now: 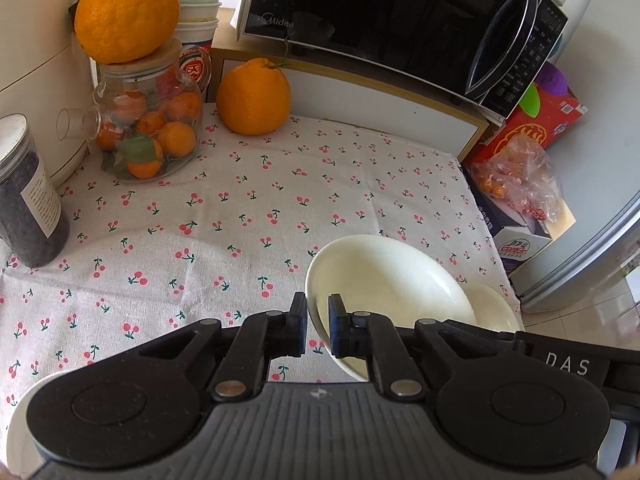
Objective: Organize plates and bowls
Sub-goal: 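Lift the larger white bowl with both grippers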
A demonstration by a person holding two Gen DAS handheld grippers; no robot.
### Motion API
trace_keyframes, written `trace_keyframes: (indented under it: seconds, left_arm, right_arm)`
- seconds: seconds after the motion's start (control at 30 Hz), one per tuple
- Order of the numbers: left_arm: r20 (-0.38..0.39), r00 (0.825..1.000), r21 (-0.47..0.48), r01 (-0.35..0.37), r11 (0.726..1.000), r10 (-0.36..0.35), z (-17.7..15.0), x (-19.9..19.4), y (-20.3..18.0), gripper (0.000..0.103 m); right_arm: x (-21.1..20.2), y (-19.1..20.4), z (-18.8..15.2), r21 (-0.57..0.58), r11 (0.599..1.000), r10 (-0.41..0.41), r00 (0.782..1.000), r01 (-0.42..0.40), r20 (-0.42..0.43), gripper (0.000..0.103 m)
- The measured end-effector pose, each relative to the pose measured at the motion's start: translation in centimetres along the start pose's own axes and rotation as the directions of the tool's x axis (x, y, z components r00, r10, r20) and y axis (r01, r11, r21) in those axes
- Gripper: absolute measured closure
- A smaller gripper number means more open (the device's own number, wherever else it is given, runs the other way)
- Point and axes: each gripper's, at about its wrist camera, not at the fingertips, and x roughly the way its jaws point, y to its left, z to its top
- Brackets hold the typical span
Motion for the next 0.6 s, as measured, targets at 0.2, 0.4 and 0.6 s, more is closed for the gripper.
trace_keyframes:
  seconds: [0.2,0.4,0.6]
  left_arm:
    - [0.021,1.000,0.000,0.017,1.000,-0.017,-0.5,-1.1,-0.3,0.093]
    - [0.029,0.999,-0.014,0.029,0.999,-0.029,-0.6,-1.8,-0.3,0.093]
    - [0.037,0.998,-0.017,0.046,0.999,-0.045,-0.9,-2.6,-0.5,0.093]
  right_arm:
    - [-0.6,-0.2,-0.1,-0.010,1.000,-0.005,1.000,0.005,0.013,0.089]
    - [-1.4,0.0,-0.4,-0.022,1.000,0.005,1.000,-0.005,0.019,0.089]
    - [-2.3,0.1,-0.5,-0.039,0.999,0.011,0.999,-0.009,0.034,0.089]
